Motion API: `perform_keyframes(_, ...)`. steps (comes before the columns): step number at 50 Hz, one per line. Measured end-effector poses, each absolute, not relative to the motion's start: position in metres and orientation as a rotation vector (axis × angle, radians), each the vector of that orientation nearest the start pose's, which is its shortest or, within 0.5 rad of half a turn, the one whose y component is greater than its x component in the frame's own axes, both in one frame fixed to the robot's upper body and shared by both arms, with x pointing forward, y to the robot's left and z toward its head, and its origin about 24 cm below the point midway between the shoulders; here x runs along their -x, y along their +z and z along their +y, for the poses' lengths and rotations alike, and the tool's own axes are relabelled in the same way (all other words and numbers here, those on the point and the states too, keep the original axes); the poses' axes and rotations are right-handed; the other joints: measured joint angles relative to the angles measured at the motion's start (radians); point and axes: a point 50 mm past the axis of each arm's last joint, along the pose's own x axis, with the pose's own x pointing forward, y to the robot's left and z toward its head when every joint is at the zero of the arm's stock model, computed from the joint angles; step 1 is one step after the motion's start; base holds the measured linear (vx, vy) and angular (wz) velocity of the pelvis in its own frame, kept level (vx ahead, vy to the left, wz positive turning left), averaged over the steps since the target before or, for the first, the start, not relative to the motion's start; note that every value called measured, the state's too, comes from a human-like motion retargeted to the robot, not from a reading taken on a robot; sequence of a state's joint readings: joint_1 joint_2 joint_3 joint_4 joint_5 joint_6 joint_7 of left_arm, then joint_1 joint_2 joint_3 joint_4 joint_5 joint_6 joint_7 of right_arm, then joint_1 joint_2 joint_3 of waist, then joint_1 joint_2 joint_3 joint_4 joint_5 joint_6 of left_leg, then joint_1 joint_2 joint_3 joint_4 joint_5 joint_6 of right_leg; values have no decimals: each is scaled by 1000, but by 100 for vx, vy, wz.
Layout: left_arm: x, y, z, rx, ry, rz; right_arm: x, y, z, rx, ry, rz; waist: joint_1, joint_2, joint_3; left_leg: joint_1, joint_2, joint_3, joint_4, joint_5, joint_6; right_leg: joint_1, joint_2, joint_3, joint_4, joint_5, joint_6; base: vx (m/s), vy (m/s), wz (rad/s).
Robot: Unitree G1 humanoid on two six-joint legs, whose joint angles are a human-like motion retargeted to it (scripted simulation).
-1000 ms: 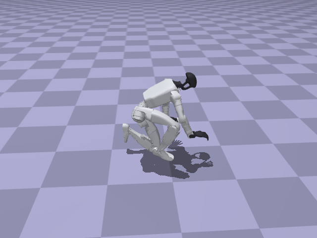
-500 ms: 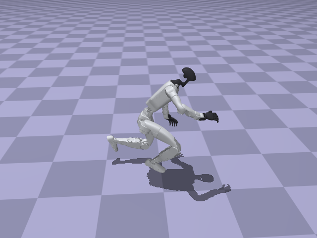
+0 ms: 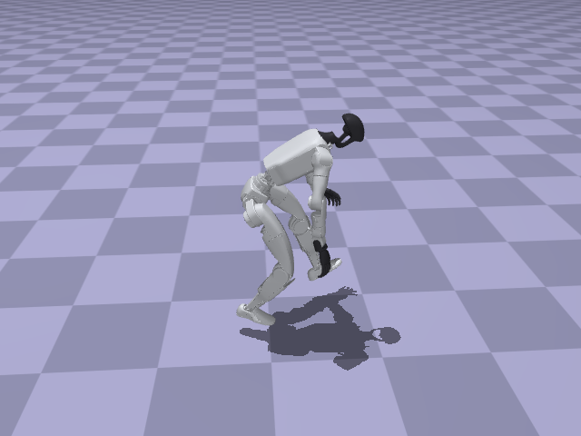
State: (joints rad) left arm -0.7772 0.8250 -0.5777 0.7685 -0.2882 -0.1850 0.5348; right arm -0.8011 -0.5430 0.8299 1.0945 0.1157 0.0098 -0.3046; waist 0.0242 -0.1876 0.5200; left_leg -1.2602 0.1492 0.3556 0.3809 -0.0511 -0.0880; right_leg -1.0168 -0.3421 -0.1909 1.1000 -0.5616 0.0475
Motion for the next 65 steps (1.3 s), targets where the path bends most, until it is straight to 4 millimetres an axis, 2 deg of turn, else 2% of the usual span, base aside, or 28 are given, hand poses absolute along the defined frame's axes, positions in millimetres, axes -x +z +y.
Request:
perform_keyframes(2, -372, 184, 275, -863, 398, -300, -376, 64, -221, 1037, -54, 218, 19, 9, 0, -45, 32, -14, -66, 52, -8, -81, 25, 22, 104, -37, -28, 30, 14, -97)
perform_keyframes(4, -381, 201, 258, -1029, 312, -364, -387, 85, -217, 1040, -81, 147, 34, 31, 0, -179, 88, -20, 135, 40, -11, -170, 17, 53, 281, -92, -84, 35, 19, -50)
perform_keyframes(7, -391, 228, 232, -1212, 246, -460, -401, 124, -217, 1061, -173, 28, -16, 54, 0, -309, 89, -6, 346, 117, -1, -288, -51, 136, 543, -148, -142, 32, 18, 76)
perform_keyframes(10, -399, 213, 200, -1367, 114, -469, -400, 128, -223, 1104, -227, 2, -158, 29, 0, -310, 12, 105, 594, 137, 20, -311, -218, 352, 862, -227, -137, 25, 17, 191)
perform_keyframes(13, -406, 206, 172, -1470, 50, -497, -399, 134, -238, 1159, -336, -1, -243, 7, 0, -310, 2, 191, 839, 52, 38, -272, -301, 554, 1056, -281, -92, 35, 9, 87)
perform_keyframes(18, -412, 202, 124, -1349, 100, -540, -388, 143, -279, 1496, -521, 37, -295, 6, 0, -310, 57, 307, 1182, -101, 140, -190, -333, 876, 1264, -309, -20, 37, 8, -11)
perform_keyframes(22, -411, 204, 80, -1274, 127, -605, -378, 136, -292, 1623, -602, 38, -304, 19, 0, -310, 124, 345, 1370, -186, 167, -89, -334, 987, 1386, -305, 38, 33, -11, -28)
perform_keyframes(24, -411, 208, 76, -1241, 193, -630, -372, 130, -290, 1625, -732, -14, -327, -5, 0, -310, 152, 355, 1436, -218, 157, -53, -338, 1009, 1430, -289, 45, 32, -19, -14)
perform_keyframes(26, -412, 213, 91, -1223, 295, -633, -370, 124, -274, 1581, -838, -99, -370, -59, 0, -310, 177, 363, 1484, -242, 135, -35, -335, 1019, 1464, -258, 37, 30, -22, -1)
perform_keyframes(28, -414, 218, 115, -1233, 398, -622, -373, 119, -247, 1532, -842, -186, -424, -128, 0, -310, 201, 366, 1522, -260, 104, -25, -325, 1016, 1495, -226, 18, 25, -26, 7)
perform_keyframes(30, -415, 228, 152, -1314, 466, -621, -384, 119, -190, 1383, -748, -295, -500, -233, 0, -310, 216, 350, 1527, -260, 40, -24, -301, 980, 1519, -194, -2, 18, -32, 15)
perform_keyframes(31, -413, 232, 170, -1368, 516, -625, -385, 118, -177, 1365, -729, -309, -523, -263, 0, -310, 222, 342, 1539, -266, 28, -12, -293, 966, 1527, -182, -16, 19, -31, 15)
perform_keyframes(32, -410, 237, 184, -1429, 558, -642, -386, 117, -166, 1348, -717, -321, -543, -286, 0, -310, 226, 335, 1548, -271, 18, 0, -286, 951, 1533, -171, -27, 20, -28, 18)
perform_keyframes(34, -403, 249, 202, -1579, 610, -737, -384, 115, -159, 1327, -719, -333, -558, -299, 0, -310, 222, 323, 1551, -274, 2, 25, -280, 917, 1534, -157, -31, 17, -27, 33)
perform_keyframes(36, -395, 263, 221, -1726, 661, -823, -381, 109, -167, 1330, -742, -317, -549, -288, 0, -310, 208, 312, 1548, -274, -6, 55, -287, 882, 1524, -156, -25, 15, -25, 44)
perform_keyframes(38, -384, 273, 251, -1811, 736, -806, -376, 101, -184, 1353, -777, -270, -522, -262, 0, -310, 189, 304, 1541, -271, -6, 84, -306, 850, 1506, -166, -14, 14, -22, 50)
perform_keyframes(40, -371, 274, 294, -1786, 856, -656, -366, 90, -217, 1402, -841, -178, -472, -214, 0, -310, 168, 304, 1541, -276, 9, 127, -340, 823, 1486, -203, 8, 16, -21, 42)
perform_keyframes(42, -346, 263, 352, -1613, 1015, -411, -349, 75, -250, 1430, -902, -72, -391, -153, 0, -310, 164, 262, 1552, -297, -4, 150, -339, 762, 1469, -191, -8, 17, -24, 14)
perform_keyframes(44, -307, 259, 411, -1407, 1218, -197, -336, 66, -273, 1441, -962, 16, -337, -117, 0, -310, 156, 265, 1556, -312, 16, 170, -338, 754, 1463, -206, -3, 13, -16, 30)
perform_keyframes(46, -251, 258, 465, -1248, 1447, -26, -323, 59, -292, 1443, -1015, 85, -278, -83, 0, -310, 155, 246, 1562, -337, 21, 181, -321, 726, 1460, -208, -5, 14, -20, 14)
perform_keyframes(49, -157, 262, 517, -1057, 1781, 139, -301, 47, -317, 1441, -1091, 195, -179, -35, 0, -310, 159, 210, 1575, -377, 29, 201, -278, 689, 1455, -206, -6, 14, -17, -3)
perform_keyframes(51, -101, 265, 532, -952, 1979, 200, -283, 38, -335, 1443, -1142, 279, -108, 0, 0, -310, 160, 183, 1583, -398, 32, 219, -246, 668, 1447, -203, -5, 13, -14, -13)
perform_keyframes(53, -57, 264, 538, -867, 2146, 245, -263, 31, -353, 1448, -1194, 367, -35, 40, 0, -310, 160, 156, 1591, -415, 32, 239, -215, 650, 1436, -199, -3, 12, -11, -17)
perform_keyframes(55, -24, 255, 538, -772, 2280, 279, -243, 26, -370, 1455, -1246, 449, 31, 83, 0, -310, 161, 131, 1596, -428, 28, 254, -188, 635, 1424, -195, -3, 10, -8, -16)
perform_keyframes(57, -2, 243, 537, -626, 2387, 280, -227, 24, -384, 1459, -1291, 516, 77, 115, 0, -310, 164, 121, 1598, -434, 24, 258, -178, 626, 1416, -192, -6, 7, -6, -3)
perform_keyframes(61, 12, 224, 535, -283, 2483, 191, -220, 26, -392, 1449, -1328, 580, 88, 114, 0, -310, 194, 165, 1594, -416, 31, 220, -212, 623, 1423, -196, -24, 2, -5, 35)
perform_keyframes(63, 1, 223, 538, -163, 2441, 118, -231, 29, -386, 1436, -1312, 565, 54, 83, 0, -310, 221, 212, 1588, -398, 42, 186, -238, 625, 1434, -203, -31, -4, -7, 73)
perform_keyframes(65, -20, 230, 542, -130, 2331, 42, -249, 34, -373, 1419, -1278, 516, 0, 41, 0, -310, 244, 253, 1579, -379, 48, 157, -252, 625, 1447, -208, -33, -8, -9, 76)
